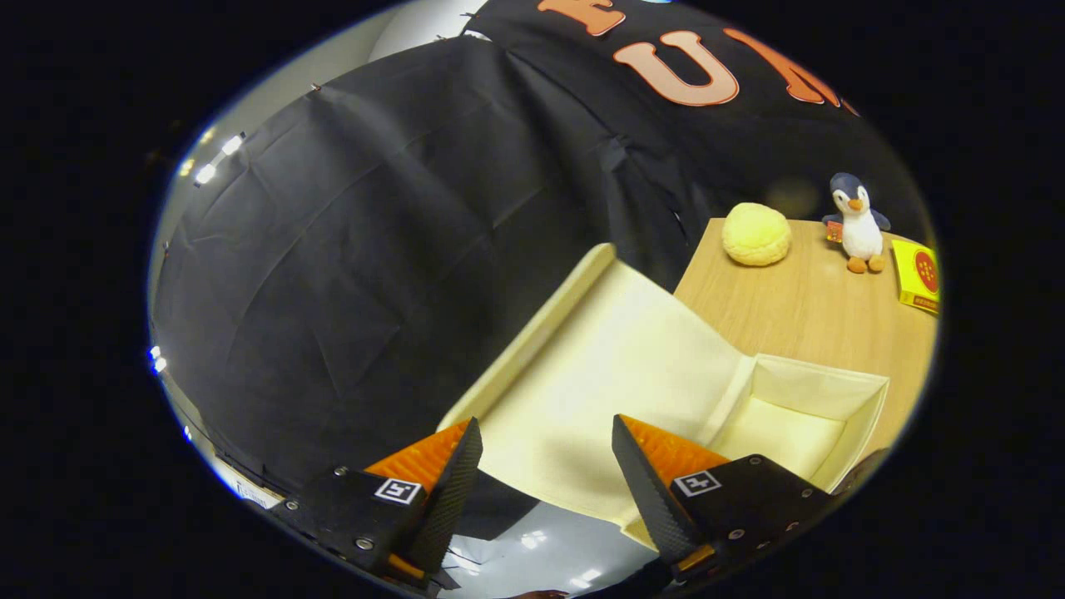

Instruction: Open the storage box then place both shoes into the box .Put the left shoe in first, then the right shoe, with the right side of both shoes facing outward in a uniform manner.

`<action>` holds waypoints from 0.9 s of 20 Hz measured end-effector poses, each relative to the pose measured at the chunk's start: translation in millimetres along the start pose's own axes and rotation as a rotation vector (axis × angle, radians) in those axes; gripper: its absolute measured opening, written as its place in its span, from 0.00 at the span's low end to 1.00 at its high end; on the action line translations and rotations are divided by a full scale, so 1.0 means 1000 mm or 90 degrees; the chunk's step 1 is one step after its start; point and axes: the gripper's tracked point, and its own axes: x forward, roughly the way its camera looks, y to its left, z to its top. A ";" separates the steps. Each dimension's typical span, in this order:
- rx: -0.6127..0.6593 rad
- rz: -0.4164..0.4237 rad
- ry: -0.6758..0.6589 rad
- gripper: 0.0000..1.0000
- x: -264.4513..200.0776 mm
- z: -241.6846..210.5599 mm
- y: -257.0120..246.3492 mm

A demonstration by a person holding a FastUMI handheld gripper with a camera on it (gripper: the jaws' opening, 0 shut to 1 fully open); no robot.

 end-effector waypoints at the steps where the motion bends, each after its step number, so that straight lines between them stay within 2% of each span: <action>1: -0.003 -0.017 -0.001 0.96 -0.006 -0.002 -0.012; 10: 0.015 -0.176 -0.036 0.96 -0.090 -0.023 -0.133; 16: 0.064 -0.331 0.018 0.96 -0.153 -0.105 -0.224; 18: 0.090 -0.369 0.042 0.96 -0.161 -0.138 -0.248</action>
